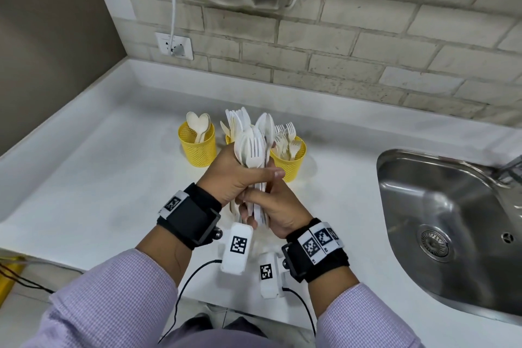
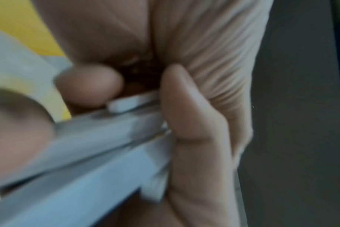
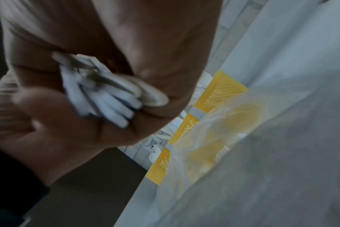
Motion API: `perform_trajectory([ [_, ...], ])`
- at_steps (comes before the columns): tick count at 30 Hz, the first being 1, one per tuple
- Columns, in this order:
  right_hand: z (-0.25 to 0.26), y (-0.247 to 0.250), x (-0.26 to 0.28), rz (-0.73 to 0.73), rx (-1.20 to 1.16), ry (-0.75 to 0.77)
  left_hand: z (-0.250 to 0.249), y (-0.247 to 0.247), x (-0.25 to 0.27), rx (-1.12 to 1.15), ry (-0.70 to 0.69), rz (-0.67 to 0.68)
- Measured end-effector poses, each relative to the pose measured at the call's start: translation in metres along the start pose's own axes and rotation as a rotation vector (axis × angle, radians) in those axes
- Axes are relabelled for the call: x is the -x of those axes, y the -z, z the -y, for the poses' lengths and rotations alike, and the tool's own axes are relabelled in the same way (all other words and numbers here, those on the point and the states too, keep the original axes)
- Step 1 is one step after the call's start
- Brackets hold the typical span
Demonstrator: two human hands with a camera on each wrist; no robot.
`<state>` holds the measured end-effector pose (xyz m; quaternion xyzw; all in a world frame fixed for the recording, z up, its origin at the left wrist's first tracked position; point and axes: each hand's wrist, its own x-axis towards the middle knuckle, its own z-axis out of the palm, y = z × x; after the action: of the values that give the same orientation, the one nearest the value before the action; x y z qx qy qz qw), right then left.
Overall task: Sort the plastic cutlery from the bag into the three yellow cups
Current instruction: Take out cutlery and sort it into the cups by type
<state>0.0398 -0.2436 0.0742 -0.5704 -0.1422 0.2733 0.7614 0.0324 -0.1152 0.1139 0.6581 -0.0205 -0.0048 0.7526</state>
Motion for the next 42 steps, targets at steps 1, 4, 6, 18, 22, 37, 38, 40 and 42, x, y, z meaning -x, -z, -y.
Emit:
perform_trajectory([
  [1, -0.001, 0.000, -0.002, -0.033, 0.017, -0.007, 0.000, -0.003, -0.001, -0.041, -0.036, -0.060],
  [4, -0.005, -0.003, -0.006, -0.137, 0.147, -0.013, 0.003, -0.009, -0.004, -0.093, -0.097, -0.130],
  [6, -0.005, -0.004, -0.007, -0.189, 0.150, -0.067, 0.002, -0.008, -0.003, -0.086, -0.074, -0.077],
  [18, 0.007, 0.005, -0.005, 0.280, -0.181, -0.256, -0.005, 0.011, 0.006, 0.171, 0.120, 0.208],
  [22, 0.005, 0.004, -0.008, 0.313, -0.236, -0.282, -0.010, 0.007, 0.008, -0.015, 0.082, 0.094],
  [37, 0.008, -0.011, -0.016, -0.146, -0.420, -0.291, 0.000, 0.003, 0.006, -0.012, -0.184, -0.145],
  [38, 0.009, -0.011, -0.016, -0.155, -0.418, -0.285, 0.000, 0.002, 0.007, -0.018, -0.183, -0.131],
  [40, 0.012, -0.008, -0.017, -0.163, -0.439, -0.279, 0.000, -0.001, 0.009, -0.016, -0.162, -0.079],
  [42, 0.016, -0.006, -0.019, -0.134, -0.459, -0.266, 0.000, -0.001, 0.008, -0.031, -0.154, -0.044],
])
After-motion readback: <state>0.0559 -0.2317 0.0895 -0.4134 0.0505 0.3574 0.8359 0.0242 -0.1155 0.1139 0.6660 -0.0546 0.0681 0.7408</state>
